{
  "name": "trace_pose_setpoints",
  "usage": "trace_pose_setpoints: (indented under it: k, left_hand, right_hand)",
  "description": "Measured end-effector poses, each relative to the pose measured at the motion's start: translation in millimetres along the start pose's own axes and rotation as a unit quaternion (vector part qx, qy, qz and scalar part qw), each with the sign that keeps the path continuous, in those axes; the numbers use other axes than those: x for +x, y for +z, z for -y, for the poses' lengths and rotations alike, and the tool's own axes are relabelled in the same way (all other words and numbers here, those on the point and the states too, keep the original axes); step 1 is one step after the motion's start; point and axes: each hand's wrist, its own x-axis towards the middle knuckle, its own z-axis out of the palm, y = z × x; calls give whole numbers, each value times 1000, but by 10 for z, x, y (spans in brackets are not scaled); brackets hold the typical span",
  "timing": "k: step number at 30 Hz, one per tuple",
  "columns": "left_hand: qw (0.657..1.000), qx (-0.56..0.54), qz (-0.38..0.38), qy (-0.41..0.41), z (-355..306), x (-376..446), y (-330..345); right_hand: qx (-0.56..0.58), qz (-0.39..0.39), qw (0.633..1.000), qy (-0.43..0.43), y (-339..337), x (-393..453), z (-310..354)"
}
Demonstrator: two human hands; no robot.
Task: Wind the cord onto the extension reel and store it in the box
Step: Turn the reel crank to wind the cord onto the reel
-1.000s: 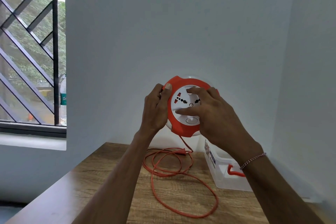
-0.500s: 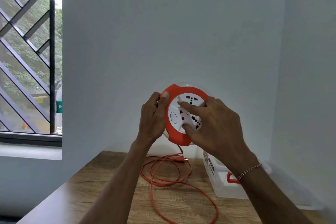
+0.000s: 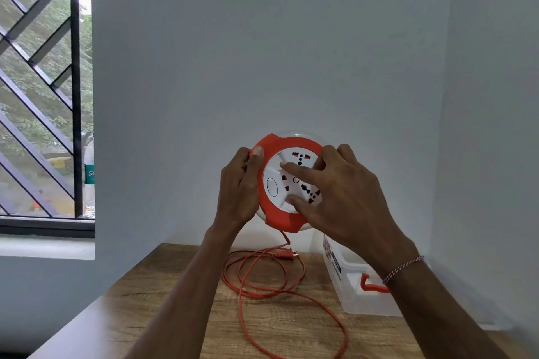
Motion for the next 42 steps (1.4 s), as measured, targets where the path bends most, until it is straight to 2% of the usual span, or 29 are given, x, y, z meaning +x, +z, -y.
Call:
trace_pose_setpoints:
  k: [3,6,10,14,19,26,36,42]
  left_hand:
    - [1000,-2,-4,4,4,6,-10]
    - [1000,3,-2,6,-4,7,0]
    - [1000,2,11,13,-15,-1,22]
    - [1000,2,7,4,-19,5,16]
    - [1000,10,-6,7,-17,16,-7]
    - [1000,20,1,8,-22,7,14]
    - [1000,6,2,11,-11,18,6]
    - [1000,15,15,13,-24,6,15]
  right_hand:
    - [49,-30,997,-53,-20,38,-13]
    - [56,12,992,-113,-31,47,-8]
    - [40,80,989,-117,-41,41,27]
    - [-7,100,988,-116,-56,43,32]
    - [-61,135,984,-99,-48,31,68]
    - [-65,151,985,-59,-38,23,83]
    - [-2,24,999,41,83,-44,39]
    - [41,40,994,89,45,-14,70]
